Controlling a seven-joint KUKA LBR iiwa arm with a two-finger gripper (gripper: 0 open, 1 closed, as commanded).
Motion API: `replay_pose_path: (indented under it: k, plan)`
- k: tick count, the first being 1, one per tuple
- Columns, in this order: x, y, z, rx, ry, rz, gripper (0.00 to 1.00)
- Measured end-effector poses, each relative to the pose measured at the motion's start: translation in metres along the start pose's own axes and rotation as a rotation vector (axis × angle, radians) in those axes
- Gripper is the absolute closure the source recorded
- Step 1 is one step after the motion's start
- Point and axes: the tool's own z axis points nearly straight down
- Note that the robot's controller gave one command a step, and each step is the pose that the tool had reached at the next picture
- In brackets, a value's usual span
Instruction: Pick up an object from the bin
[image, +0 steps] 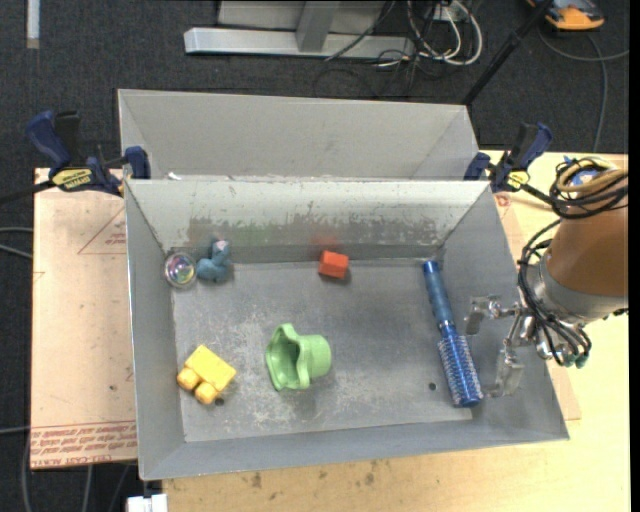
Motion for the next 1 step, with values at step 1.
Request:
replay_pose_path:
  k: [1]
  plan:
    - [-0.0443,0.0002,0.0875,0.005,-0.013,-0.445,0.00]
